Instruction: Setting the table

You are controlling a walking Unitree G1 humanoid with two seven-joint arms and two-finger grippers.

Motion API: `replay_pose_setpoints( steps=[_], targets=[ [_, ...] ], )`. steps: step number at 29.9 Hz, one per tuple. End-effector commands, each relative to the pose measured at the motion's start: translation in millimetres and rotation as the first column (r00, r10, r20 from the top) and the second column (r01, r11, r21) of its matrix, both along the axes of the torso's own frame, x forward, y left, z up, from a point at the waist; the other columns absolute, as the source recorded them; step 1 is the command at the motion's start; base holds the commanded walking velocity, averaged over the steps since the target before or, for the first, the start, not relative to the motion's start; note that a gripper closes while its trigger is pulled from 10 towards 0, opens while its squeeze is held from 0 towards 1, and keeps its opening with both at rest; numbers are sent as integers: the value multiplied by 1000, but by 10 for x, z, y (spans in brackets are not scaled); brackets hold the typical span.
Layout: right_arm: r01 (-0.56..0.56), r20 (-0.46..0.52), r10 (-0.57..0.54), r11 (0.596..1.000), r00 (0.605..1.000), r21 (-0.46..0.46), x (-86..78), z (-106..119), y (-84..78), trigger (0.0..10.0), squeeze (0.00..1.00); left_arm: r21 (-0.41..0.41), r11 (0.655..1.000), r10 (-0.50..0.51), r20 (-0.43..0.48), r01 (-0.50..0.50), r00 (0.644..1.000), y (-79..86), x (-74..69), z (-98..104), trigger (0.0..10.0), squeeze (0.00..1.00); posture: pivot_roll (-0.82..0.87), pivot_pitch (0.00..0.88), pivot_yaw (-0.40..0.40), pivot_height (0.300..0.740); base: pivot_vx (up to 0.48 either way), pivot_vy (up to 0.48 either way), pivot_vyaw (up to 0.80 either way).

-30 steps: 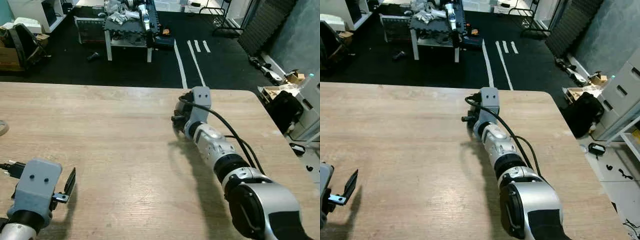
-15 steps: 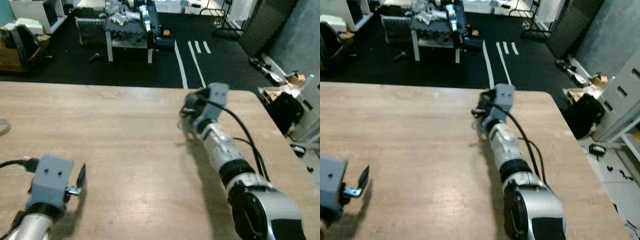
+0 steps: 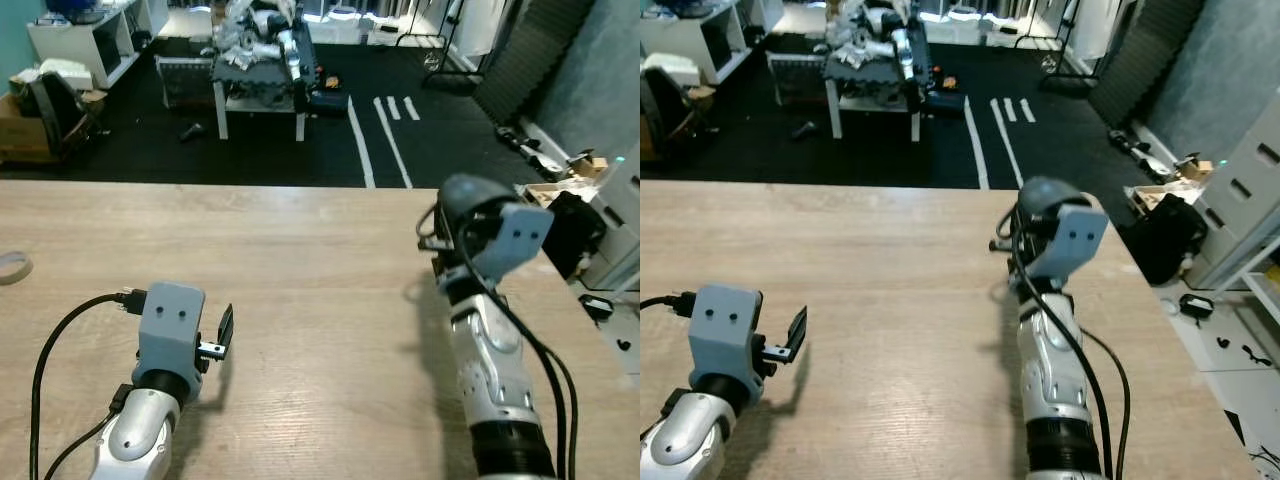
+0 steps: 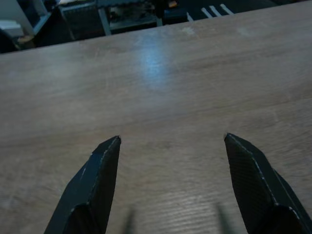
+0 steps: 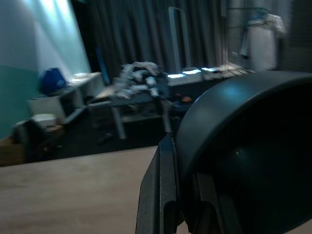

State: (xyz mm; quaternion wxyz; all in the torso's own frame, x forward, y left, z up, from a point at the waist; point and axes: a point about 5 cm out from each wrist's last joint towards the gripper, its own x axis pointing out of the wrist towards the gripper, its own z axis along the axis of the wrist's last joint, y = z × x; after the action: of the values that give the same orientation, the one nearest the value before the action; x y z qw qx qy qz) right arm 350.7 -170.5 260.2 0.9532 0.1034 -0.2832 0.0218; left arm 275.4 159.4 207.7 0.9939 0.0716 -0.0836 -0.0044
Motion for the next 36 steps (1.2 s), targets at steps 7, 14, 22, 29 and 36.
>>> replay_pose_setpoints(
  steps=[7,14,22,29,36],
  targets=[
    [97,-59,-95,995,994,32,-109,-149,-164,10000,0,0,1000,22,-37,-22,999,8,42,-131,10000,0,115,150,54,740,0,0,0],
    [97,-84,-95,995,992,17,-139,-165,-152,10000,0,9,1000,29,-27,-29,999,23,58,-141,10000,0,118,143,54,740,0,0,0],
    [102,-113,-100,995,989,13,-155,-201,-164,10000,0,7,1000,30,-21,-30,999,23,57,-155,10000,0,121,143,57,740,-317,0,0],
    [109,-130,-107,994,986,11,-157,-229,-180,10000,0,11,1000,26,-18,-26,999,21,57,-161,10000,0,122,145,59,740,-334,0,0],
    [113,-142,-110,994,984,9,-156,-246,-188,10000,0,13,1000,27,-15,-27,1000,19,61,-163,10000,0,122,146,59,740,-345,0,0]
  ],
)
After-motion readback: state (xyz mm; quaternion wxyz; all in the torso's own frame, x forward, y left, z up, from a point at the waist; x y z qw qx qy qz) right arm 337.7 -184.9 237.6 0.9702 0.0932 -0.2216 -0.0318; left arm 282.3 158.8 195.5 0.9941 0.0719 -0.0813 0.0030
